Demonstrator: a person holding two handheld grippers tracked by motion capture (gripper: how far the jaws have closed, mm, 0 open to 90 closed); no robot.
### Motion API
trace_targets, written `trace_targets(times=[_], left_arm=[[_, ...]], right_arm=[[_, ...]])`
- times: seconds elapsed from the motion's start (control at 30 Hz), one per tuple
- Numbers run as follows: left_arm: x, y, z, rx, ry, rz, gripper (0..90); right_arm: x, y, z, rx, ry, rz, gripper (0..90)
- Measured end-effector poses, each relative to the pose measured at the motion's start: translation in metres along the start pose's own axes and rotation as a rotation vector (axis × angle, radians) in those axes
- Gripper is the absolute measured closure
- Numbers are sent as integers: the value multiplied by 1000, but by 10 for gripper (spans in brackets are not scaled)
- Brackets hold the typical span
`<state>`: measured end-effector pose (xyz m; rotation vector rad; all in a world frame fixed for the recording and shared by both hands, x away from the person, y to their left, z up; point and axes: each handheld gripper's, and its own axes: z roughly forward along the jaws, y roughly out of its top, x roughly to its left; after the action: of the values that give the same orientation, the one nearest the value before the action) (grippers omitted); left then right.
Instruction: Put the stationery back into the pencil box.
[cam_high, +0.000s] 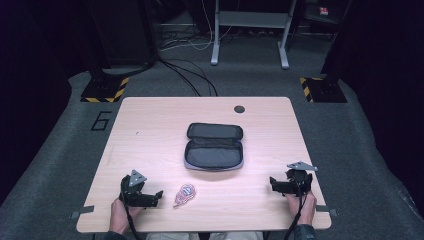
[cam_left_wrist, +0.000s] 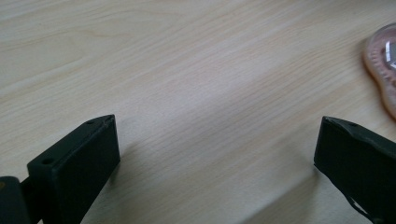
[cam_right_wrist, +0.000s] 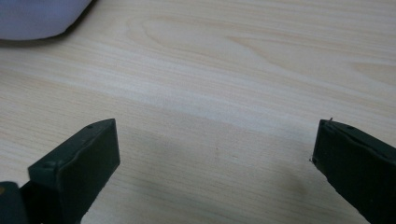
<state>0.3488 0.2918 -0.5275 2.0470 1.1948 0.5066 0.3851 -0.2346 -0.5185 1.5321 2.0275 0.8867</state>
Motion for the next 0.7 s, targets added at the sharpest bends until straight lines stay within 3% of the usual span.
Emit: trace_targets(times=[0.17,0.27,0.5,0.7], left_arm=[[-13,8,-11,-38,-43,5,3],[-21,14,-14,-33,-76,37,3],[-38,20,-8,-34,-129,81,4],[-52,22,1,-37,-164,90,5]], right_arm=[[4,-3,9,11,-2,-11,2],[7,-4,10,11,-13,-40,8],[5,-5,10,13,-10,-29,5],[5,-5,10,11,-12,-27,5]])
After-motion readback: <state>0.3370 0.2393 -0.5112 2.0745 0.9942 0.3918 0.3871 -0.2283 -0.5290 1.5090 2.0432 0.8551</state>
